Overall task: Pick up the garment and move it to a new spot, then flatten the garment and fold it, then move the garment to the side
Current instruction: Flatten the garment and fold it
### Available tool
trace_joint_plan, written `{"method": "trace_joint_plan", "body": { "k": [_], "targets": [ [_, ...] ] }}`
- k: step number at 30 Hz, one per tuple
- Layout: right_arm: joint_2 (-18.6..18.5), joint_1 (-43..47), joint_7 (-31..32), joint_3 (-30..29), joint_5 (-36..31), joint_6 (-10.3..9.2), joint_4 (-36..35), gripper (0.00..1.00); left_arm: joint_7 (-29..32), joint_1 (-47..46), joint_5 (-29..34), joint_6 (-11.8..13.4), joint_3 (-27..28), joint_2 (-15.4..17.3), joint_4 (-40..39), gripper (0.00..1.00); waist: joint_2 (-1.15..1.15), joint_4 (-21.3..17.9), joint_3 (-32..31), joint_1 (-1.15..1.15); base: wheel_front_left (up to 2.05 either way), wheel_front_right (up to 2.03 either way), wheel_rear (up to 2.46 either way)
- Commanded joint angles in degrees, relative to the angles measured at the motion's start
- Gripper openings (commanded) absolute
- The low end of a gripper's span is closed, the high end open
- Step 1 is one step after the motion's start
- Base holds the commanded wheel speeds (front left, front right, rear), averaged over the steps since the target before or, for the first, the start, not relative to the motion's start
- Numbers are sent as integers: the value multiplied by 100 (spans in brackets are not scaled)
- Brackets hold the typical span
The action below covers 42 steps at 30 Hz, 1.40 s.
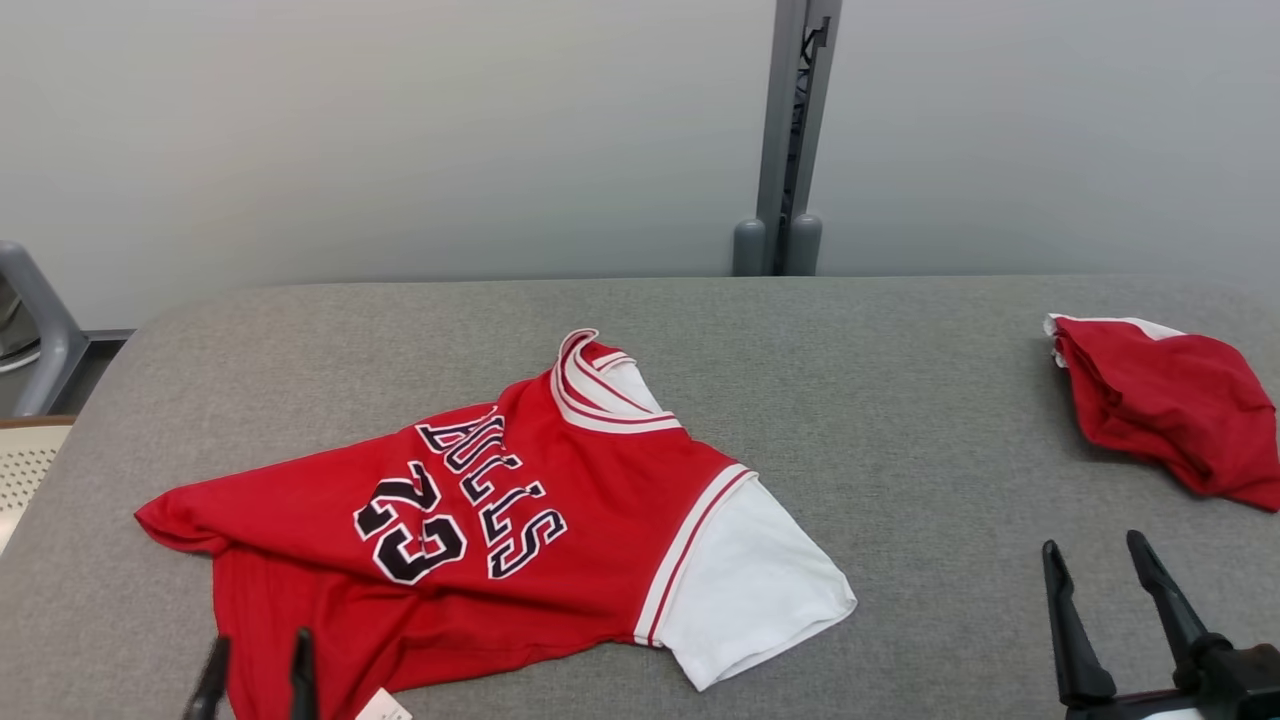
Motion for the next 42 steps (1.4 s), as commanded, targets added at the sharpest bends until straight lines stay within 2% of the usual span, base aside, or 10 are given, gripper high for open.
{"method": "trace_joint_plan", "body": {
  "k": [1, 5, 13, 21, 27, 30, 34, 42],
  "targets": [
    [-30, -38, -27, 54, 9, -1, 10, 100, 1, 48, 143, -187, -22, -39, 119, 100, 0, -55, -9, 0, 0, 0, 0],
    [-30, -55, -27, 195, 24, -1, 32, 100, 0, -54, 417, -523, -32, -200, 427, 100, 0, -143, -9, 0, 0, 0, 0],
    [-31, 24, -27, 292, 51, -1, 85, 100, 0, -167, 654, -729, -95, -330, 741, 100, 0, -210, -34, 0, 0, 0, 0],
    [-31, 6, -27, 341, 94, -1, 108, 100, 0, -255, 616, -732, -247, -267, 778, 100, 0, -153, -19, 0, 0, 0, 0],
    [-26, -158, -28, 499, 261, -1, 33, 100, 0, -211, 729, -709, -138, -251, 1366, 100, 0, -49, 55, 0, 0, 0, 0],
    [-24, -326, -27, 817, 193, 0, 156, 100, 145, -330, 739, -521, -46, -194, 1792, 100, 0, 27, 143, 0, 0, 0, 0],
    [-27, -761, -24, 1352, 38, 0, 663, 100, 363, -470, 734, -325, 44, -138, 2075, 100, 0, 120, 289, 0, 0, 0, 0],
    [-34, -1684, 202, 2126, -118, -1, 2061, 100, 675, -932, 670, -334, -64, -116, 2563, 100, 0, 288, 673, 0, 0, 0, 0]
  ]
}}
